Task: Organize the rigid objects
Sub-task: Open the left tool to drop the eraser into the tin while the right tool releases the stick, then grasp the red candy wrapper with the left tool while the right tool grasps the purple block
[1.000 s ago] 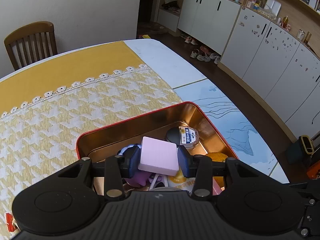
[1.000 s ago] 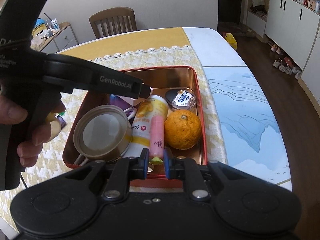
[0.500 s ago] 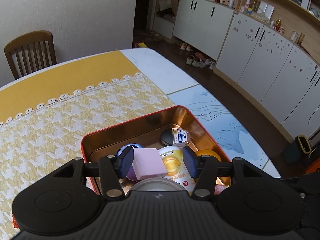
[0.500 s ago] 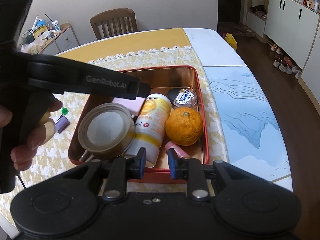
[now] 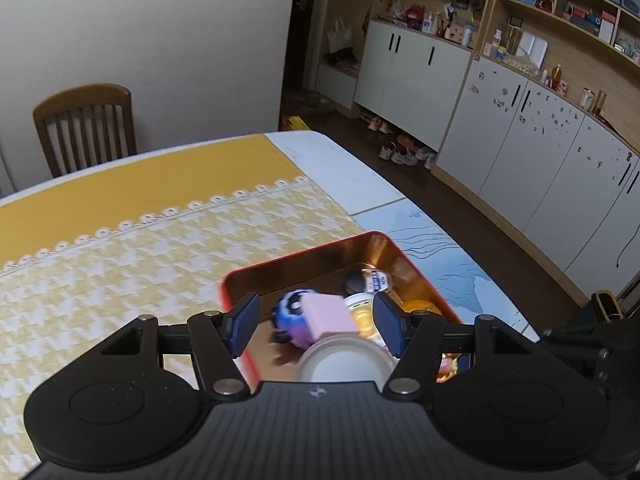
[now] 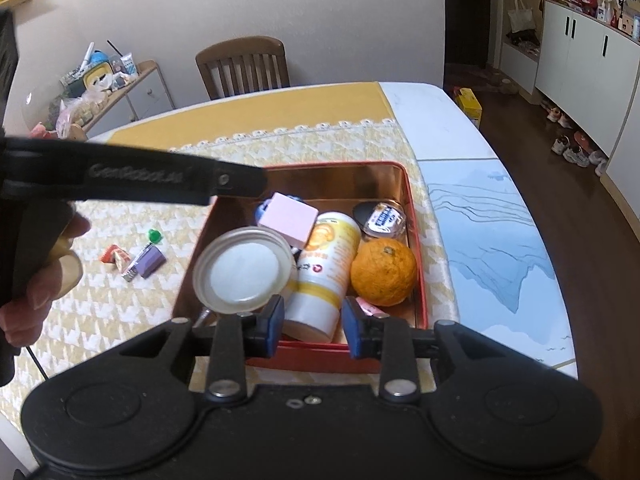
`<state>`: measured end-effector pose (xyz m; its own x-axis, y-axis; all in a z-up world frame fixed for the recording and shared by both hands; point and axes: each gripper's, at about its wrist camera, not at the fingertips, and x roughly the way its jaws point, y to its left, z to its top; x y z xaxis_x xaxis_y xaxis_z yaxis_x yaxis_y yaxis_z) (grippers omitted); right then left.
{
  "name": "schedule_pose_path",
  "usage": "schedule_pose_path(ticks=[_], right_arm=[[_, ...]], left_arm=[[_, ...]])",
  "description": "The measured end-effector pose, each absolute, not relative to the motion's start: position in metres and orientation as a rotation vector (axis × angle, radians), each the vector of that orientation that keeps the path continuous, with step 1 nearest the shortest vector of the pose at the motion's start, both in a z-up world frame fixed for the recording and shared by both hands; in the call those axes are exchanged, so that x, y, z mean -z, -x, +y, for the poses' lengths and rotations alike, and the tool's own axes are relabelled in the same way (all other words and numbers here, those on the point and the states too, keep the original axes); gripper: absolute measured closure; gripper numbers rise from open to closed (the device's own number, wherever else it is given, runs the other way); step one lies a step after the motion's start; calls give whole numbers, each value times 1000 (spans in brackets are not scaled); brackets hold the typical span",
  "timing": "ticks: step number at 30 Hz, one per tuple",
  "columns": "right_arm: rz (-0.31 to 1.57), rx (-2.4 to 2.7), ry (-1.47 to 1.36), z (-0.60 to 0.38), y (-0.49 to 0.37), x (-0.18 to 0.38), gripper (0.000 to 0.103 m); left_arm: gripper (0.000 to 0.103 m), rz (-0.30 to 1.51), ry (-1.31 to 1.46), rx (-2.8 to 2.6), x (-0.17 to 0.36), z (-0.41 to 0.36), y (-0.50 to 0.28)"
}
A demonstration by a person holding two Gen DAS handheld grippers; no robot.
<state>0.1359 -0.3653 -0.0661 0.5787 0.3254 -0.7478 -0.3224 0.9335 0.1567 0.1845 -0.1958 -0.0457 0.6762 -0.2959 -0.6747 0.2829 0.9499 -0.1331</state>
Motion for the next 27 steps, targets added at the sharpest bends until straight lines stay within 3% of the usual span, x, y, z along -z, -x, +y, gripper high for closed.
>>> schedule_pose_path(ticks=[3,5,6,13,16,18,22,27], right_arm=[[854,-387,6,-362,-131,60,67],[838,-394,5,-359,-127,57,50],[830,-403,5,-358,-125,55,47],[792,-448,33,-341,-115,45,39],[787,-475,35,-332,-113,43,37],[781,-492,40,-324,-111,42,29],[777,-533,43,-306,-107,43,24],[761,-595,75,-281,-101,43,10]], left_arm=[[33,746,16,313,42,-182,-172],[31,730,23,303,41,-170,-162],[31,729,25,295,41,-163,-157],[30,734,52,227,44,-121,-131],[22,726,67,194,45,-104,-122],[21,725,83,173,46,-94,-118],[20,729,87,138,50,-78,-111],[19,742,84,87,61,-58,-107]])
